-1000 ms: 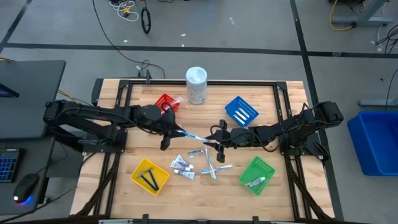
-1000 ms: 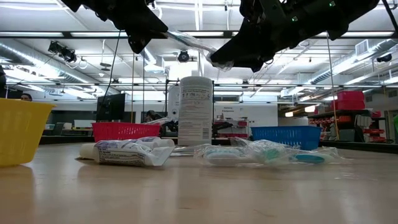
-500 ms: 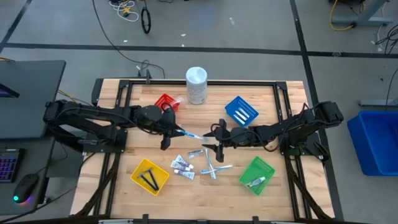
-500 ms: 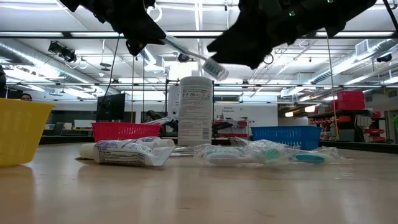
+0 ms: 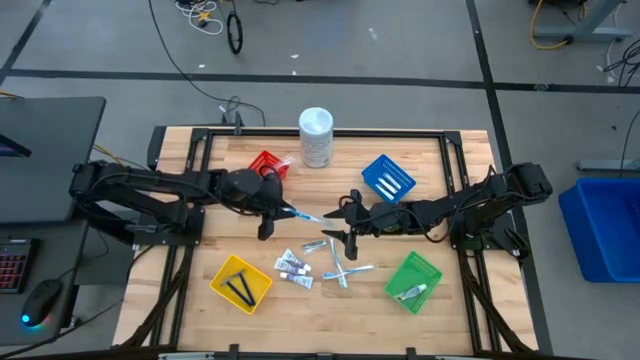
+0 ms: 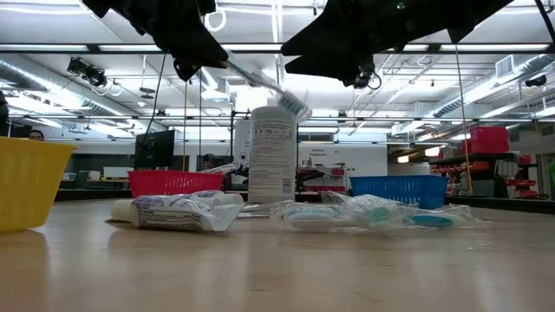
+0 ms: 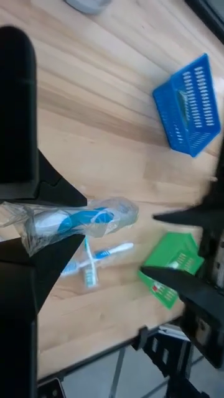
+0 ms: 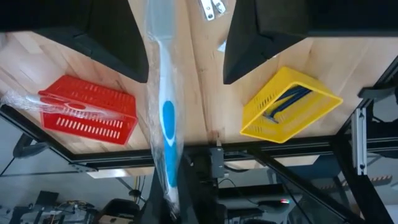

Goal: Pick & Place Travel size toiletries
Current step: Put the blue toothbrush into the orange basket

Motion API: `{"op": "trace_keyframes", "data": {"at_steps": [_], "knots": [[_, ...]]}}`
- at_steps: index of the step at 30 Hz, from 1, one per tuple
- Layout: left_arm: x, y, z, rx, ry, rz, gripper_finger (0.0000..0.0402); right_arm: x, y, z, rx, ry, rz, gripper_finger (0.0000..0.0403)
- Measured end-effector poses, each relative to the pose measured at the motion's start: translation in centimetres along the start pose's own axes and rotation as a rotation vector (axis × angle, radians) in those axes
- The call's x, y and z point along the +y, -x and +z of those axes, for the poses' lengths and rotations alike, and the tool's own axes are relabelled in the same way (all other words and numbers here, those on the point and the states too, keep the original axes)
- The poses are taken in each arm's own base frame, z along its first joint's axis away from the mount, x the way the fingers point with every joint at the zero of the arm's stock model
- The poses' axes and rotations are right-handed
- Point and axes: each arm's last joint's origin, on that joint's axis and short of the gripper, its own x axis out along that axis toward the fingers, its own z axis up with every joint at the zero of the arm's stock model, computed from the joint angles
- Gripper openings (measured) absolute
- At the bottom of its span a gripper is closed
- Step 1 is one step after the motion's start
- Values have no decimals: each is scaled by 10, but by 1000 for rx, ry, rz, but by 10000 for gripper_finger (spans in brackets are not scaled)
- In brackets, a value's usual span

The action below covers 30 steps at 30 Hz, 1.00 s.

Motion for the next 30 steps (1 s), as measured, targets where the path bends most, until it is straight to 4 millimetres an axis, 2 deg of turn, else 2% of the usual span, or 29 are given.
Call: {"op": "trace_keyframes", "data": {"at_steps": [5,13,21,30], "knots": [[5,8,2,-6,12,21,55,0,0,0,0,0,0,190],[13,39,5,-56,11,94,57,0,0,0,6,1,-1,161],[15,62,0,-45,16,167,57,0,0,0,6,-9,-1,143],[17,80,-6,-38,2,265,57,0,0,0,6,-36,-1,132]]}}
